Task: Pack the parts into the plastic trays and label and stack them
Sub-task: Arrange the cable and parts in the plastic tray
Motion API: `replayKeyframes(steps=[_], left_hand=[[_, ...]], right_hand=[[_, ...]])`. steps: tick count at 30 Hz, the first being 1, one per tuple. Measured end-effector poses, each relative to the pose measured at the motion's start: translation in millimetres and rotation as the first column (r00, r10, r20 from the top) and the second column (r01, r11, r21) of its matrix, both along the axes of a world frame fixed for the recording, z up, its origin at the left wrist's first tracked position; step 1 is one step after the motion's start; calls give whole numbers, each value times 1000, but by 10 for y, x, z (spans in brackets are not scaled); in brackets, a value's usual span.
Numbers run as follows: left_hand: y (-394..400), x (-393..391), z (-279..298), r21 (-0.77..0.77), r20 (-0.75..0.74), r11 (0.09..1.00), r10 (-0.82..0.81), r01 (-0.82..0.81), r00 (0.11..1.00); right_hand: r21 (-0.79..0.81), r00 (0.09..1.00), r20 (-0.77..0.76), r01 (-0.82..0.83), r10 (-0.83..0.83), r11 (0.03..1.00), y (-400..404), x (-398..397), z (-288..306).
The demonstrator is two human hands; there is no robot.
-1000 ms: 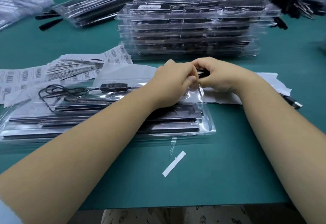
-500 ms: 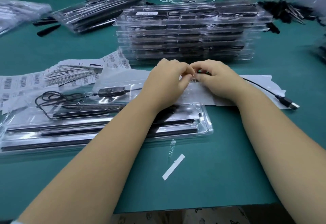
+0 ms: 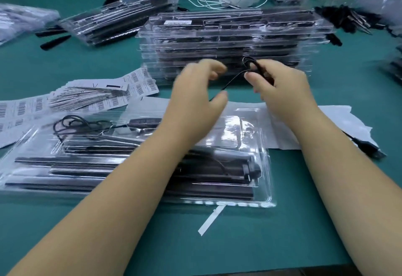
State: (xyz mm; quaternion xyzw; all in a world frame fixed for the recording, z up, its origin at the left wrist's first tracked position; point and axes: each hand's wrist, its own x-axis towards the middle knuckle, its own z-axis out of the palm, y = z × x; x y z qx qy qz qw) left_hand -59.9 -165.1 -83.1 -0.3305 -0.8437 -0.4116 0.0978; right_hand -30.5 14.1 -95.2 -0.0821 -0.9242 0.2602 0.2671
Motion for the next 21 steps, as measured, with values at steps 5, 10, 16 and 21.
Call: replayKeyframes(steps=[5, 10, 16, 21], left_hand=[[-139, -209, -76, -187, 304, 982, 34, 24, 952], [-29, -98, -74, 174, 199, 976, -164, 130, 966], [-44, -170, -20, 498, 447, 858, -380, 128, 810], [-17, -228, -50, 541, 518, 832, -444, 122, 731]], right_hand=[[-232, 996, 89, 28, -7, 972, -13, 69, 56], [-263, 979, 15, -194, 205, 945, -233, 180, 164], [-199, 961, -23, -275, 276, 941, -373, 239, 198], [-218, 976, -104, -209, 191, 953, -554, 198, 96]])
